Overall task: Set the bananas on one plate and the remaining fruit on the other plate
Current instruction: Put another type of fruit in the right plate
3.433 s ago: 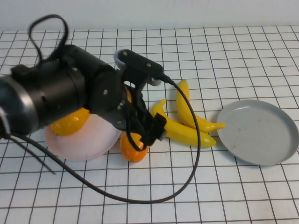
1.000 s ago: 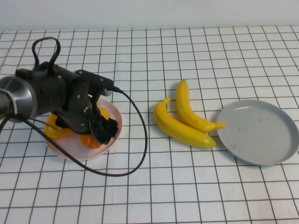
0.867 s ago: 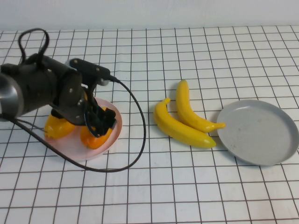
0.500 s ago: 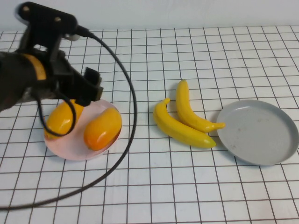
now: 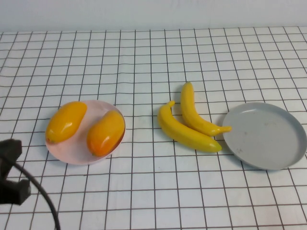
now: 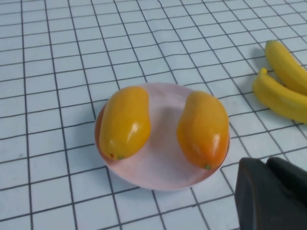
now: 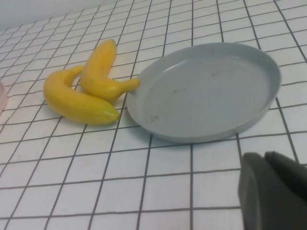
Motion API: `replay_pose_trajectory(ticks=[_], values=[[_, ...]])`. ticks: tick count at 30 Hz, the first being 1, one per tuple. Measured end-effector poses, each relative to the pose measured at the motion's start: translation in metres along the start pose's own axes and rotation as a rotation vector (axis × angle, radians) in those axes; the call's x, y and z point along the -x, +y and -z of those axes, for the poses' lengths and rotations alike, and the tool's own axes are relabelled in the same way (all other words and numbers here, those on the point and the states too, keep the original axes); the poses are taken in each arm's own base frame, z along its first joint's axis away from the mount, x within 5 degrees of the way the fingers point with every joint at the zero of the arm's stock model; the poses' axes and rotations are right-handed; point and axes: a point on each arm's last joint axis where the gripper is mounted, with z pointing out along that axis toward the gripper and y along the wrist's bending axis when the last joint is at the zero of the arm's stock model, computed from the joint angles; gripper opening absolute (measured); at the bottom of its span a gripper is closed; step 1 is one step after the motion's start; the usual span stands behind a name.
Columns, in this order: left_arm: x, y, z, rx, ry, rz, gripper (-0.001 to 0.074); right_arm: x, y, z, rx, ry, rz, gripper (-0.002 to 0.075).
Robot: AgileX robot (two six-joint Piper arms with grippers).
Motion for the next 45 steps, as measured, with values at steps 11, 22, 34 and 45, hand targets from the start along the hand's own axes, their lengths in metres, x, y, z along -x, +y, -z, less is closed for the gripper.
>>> replay_pose_trajectory(ticks=[11,22,34,45], values=[[-0.069,0.021,0.016,0.101,-0.092,0.087,-0.0002,0.000,0.000,0.000,0.000,0.000,0.000,-0.0016],[-0.118,0.028,0.025,0.249,-0.385,0.110,-0.0003,0.000,0.000,0.000,0.000,0.000,0.000,-0.0016],[-0.151,0.034,0.006,0.332,-0.273,0.085,-0.0003,-0.001,0.000,0.000,0.000,0.002,0.000,-0.0016],[-0.160,0.032,0.004,0.309,-0.168,0.111,-0.0003,-0.001,0.000,0.000,0.000,0.002,0.000,-0.0016]])
